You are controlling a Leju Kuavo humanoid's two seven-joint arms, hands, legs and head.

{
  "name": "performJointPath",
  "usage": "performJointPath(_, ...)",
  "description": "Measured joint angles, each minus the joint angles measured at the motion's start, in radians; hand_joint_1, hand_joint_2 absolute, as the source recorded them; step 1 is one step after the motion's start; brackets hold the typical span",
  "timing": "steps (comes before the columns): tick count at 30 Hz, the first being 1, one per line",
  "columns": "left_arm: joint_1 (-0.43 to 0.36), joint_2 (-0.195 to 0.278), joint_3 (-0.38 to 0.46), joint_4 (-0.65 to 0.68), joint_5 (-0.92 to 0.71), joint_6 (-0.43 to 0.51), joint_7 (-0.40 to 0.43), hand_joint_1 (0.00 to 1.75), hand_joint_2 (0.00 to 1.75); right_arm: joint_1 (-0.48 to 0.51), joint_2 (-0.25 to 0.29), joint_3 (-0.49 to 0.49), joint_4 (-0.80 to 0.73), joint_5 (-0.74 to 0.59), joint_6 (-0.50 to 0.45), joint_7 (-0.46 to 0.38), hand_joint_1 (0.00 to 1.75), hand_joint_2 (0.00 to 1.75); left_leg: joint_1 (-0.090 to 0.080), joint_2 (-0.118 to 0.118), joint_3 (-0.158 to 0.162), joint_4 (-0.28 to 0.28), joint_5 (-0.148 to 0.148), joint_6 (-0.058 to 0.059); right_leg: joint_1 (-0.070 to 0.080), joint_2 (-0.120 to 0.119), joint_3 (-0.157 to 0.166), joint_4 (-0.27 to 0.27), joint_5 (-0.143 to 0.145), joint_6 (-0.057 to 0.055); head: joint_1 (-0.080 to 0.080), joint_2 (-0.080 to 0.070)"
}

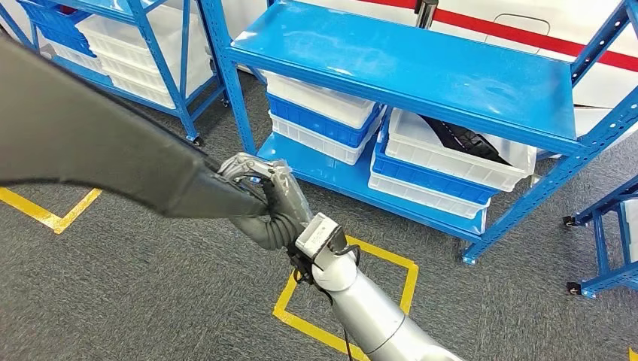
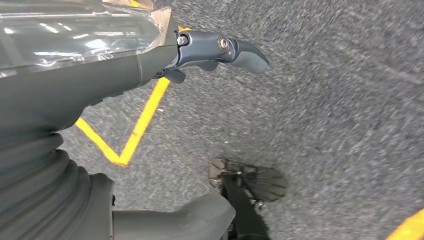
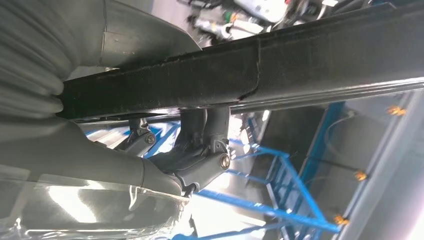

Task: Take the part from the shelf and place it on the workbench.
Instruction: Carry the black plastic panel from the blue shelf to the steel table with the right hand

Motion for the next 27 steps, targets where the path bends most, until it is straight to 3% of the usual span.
performJointPath(2, 0.001, 0.002, -0.007, 0.000, -0.027, -0.035, -0.035, 0.00, 1.75, 0.032, -0.037, -0.019, -0.039, 0.017, -0.049, 0.004, 1.71, 1.75, 0.001, -0.017, 0.003, -0.008, 0.006, 0.017, -0.002, 0.035, -0.026, 0.062, -0.036, 0.001, 0.001, 0.000)
performJointPath(4, 0.000, 0.009, -0.025, 0.000, -0.074, -0.086, -0.067, 0.00, 1.75, 0.099, -0.089, -0.049, -0.098, 0.053, -0.116, -0.003, 1.71, 1.75, -0.002, -0.040, 0.003, -0.009, 0.007, 0.027, -0.006, 0.071, -0.091, 0.197, -0.093, -0.009, 0.002, 0.000)
performJointPath(6, -0.002, 0.021, -0.050, 0.000, -0.110, -0.132, -0.078, 0.00, 1.75, 0.178, -0.132, -0.082, -0.150, 0.083, -0.161, -0.013, 1.71, 1.75, -0.005, -0.069, 0.003, -0.009, 0.006, 0.030, -0.006, 0.084, -0.142, 0.288, -0.118, -0.008, 0.006, 0.000)
performJointPath(7, -0.003, 0.028, -0.059, 0.000, -0.117, -0.144, -0.077, 0.00, 1.75, 0.208, -0.145, -0.095, -0.170, 0.090, -0.169, -0.014, 1.71, 1.75, -0.006, -0.081, 0.003, -0.008, 0.006, 0.030, -0.006, 0.087, -0.143, 0.276, -0.106, -0.002, 0.008, 0.000)
performJointPath(9, -0.005, 0.036, -0.073, 0.000, -0.121, -0.153, -0.075, 0.00, 1.75, 0.244, -0.160, -0.112, -0.204, 0.099, -0.175, -0.017, 1.71, 1.75, -0.008, -0.100, 0.004, -0.007, 0.006, 0.029, -0.007, 0.106, -0.091, 0.147, -0.045, 0.012, 0.010, 0.000)
performJointPath(10, -0.008, 0.040, -0.079, 0.000, -0.122, -0.154, -0.074, 0.00, 1.75, 0.253, -0.165, -0.117, -0.219, 0.103, -0.175, -0.018, 1.71, 1.75, -0.011, -0.107, 0.003, -0.005, 0.005, 0.027, -0.007, 0.119, -0.061, 0.079, -0.016, 0.013, 0.010, 0.000)
performJointPath(12, -0.013, 0.047, -0.087, -0.001, -0.123, -0.154, -0.074, 0.00, 1.75, 0.264, -0.172, -0.122, -0.240, 0.108, -0.175, -0.020, 1.71, 1.75, -0.014, -0.119, 0.000, -0.003, 0.004, 0.020, -0.006, 0.135, -0.029, 0.010, 0.014, 0.002, 0.009, 0.000)
performJointPath(14, -0.013, 0.051, -0.090, -0.001, -0.124, -0.154, -0.074, 0.00, 1.75, 0.271, -0.176, -0.124, -0.253, 0.110, -0.175, -0.020, 1.71, 1.75, -0.013, -0.128, -0.004, -0.003, 0.005, 0.011, -0.004, 0.123, -0.027, 0.009, 0.020, -0.014, 0.009, 0.000)
performJointPath(15, -0.013, 0.053, -0.090, -0.001, -0.125, -0.154, -0.074, 0.00, 1.75, 0.272, -0.176, -0.124, -0.258, 0.110, -0.175, -0.020, 1.71, 1.75, -0.013, -0.120, -0.006, 0.001, 0.002, 0.006, -0.006, 0.116, -0.026, 0.007, 0.023, -0.021, 0.009, 0.000)
performJointPath(17, -0.014, 0.056, -0.091, -0.001, -0.127, -0.154, -0.074, 0.00, 1.75, 0.274, -0.176, -0.124, -0.268, 0.110, -0.175, -0.021, 1.71, 1.75, -0.012, -0.077, -0.031, 0.058, -0.036, -0.004, -0.011, 0.100, -0.023, 0.002, 0.026, -0.037, 0.004, 0.000)
performJointPath(19, -0.016, 0.057, -0.095, -0.001, -0.128, -0.154, -0.074, 0.00, 1.75, 0.278, -0.178, -0.124, -0.275, 0.110, -0.175, -0.021, 1.71, 1.75, -0.009, -0.036, -0.089, 0.184, -0.103, -0.014, -0.009, 0.081, -0.022, 0.001, 0.024, -0.046, -0.001, 0.000)
performJointPath(21, -0.017, 0.059, -0.101, -0.001, -0.131, -0.154, -0.071, 0.00, 1.75, 0.285, -0.181, -0.125, -0.276, 0.111, -0.176, -0.021, 1.71, 1.75, -0.005, -0.026, -0.133, 0.275, -0.133, -0.021, -0.006, 0.060, -0.022, 0.002, 0.022, -0.048, -0.001, 0.000)
performJointPath(22, -0.017, 0.060, -0.104, -0.001, -0.133, -0.154, -0.067, 0.00, 1.75, 0.288, -0.182, -0.125, -0.278, 0.114, -0.177, -0.020, 1.71, 1.75, -0.004, -0.024, -0.129, 0.269, -0.122, -0.022, -0.005, 0.049, -0.022, 0.002, 0.022, -0.049, -0.001, 0.000)
performJointPath(25, -0.017, 0.069, -0.106, -0.002, -0.126, -0.153, -0.058, 0.00, 1.75, 0.295, -0.180, -0.126, -0.289, 0.121, -0.162, -0.002, 1.71, 1.75, -0.007, 0.015, -0.027, 0.085, -0.040, -0.011, 0.000, 0.023, -0.018, 0.002, 0.018, -0.046, -0.001, 0.000)
performJointPath(27, -0.015, 0.074, -0.104, -0.002, -0.112, -0.148, -0.070, 0.00, 1.75, 0.296, -0.176, -0.127, -0.298, 0.121, -0.139, 0.015, 1.71, 1.75, -0.015, 0.034, 0.015, 0.006, -0.020, 0.001, 0.007, 0.011, -0.017, 0.003, 0.015, -0.040, 0.000, 0.000)
